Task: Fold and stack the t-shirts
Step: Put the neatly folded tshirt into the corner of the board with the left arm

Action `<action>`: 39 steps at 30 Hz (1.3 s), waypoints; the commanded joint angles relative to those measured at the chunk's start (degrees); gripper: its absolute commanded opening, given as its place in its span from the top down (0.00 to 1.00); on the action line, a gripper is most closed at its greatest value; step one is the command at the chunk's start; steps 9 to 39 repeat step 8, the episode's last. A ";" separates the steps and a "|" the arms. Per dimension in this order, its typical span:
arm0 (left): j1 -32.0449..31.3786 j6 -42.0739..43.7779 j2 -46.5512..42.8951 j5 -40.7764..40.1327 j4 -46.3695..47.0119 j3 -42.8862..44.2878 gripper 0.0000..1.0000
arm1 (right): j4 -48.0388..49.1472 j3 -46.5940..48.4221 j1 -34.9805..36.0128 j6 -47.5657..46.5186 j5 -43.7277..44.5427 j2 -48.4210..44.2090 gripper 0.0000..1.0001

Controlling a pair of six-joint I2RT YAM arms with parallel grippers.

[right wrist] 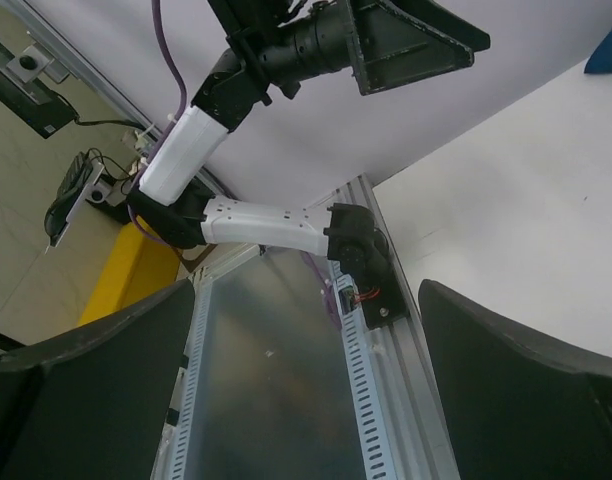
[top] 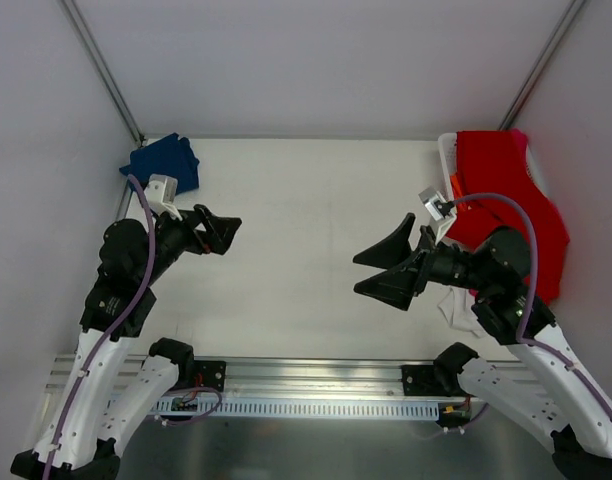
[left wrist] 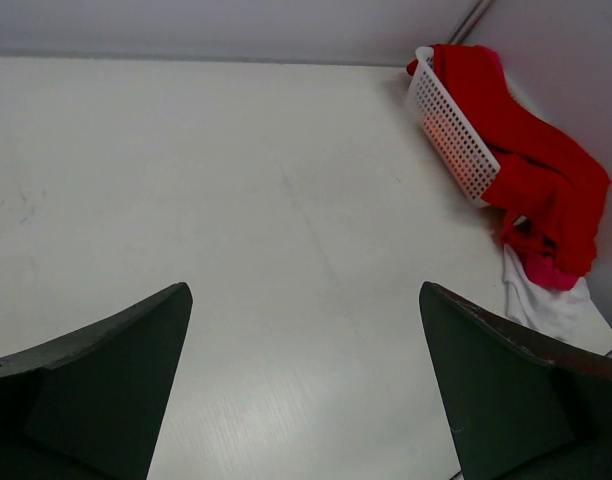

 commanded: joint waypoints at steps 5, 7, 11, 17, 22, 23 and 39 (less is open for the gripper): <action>0.11 3.10 -4.24 -4.35 1.12 -0.13 0.03 | 9.16 -5.32 1.76 -0.37 1.06 3.61 0.00; 0.02 3.30 -3.45 -4.06 0.67 0.13 0.01 | 10.39 -6.64 1.94 -0.28 1.93 5.19 0.01; 0.02 3.47 -3.18 -3.45 0.59 0.22 0.01 | 10.39 -6.91 2.47 -0.71 2.46 5.89 0.00; 0.02 3.47 -3.18 -3.45 0.59 0.22 0.01 | 10.39 -6.91 2.47 -0.71 2.46 5.89 0.00; 0.02 3.47 -3.18 -3.45 0.59 0.22 0.01 | 10.39 -6.91 2.47 -0.71 2.46 5.89 0.00; 0.02 3.47 -3.18 -3.45 0.59 0.22 0.01 | 10.39 -6.91 2.47 -0.71 2.46 5.89 0.00; 0.02 3.47 -3.18 -3.45 0.59 0.22 0.01 | 10.39 -6.91 2.47 -0.71 2.46 5.89 0.00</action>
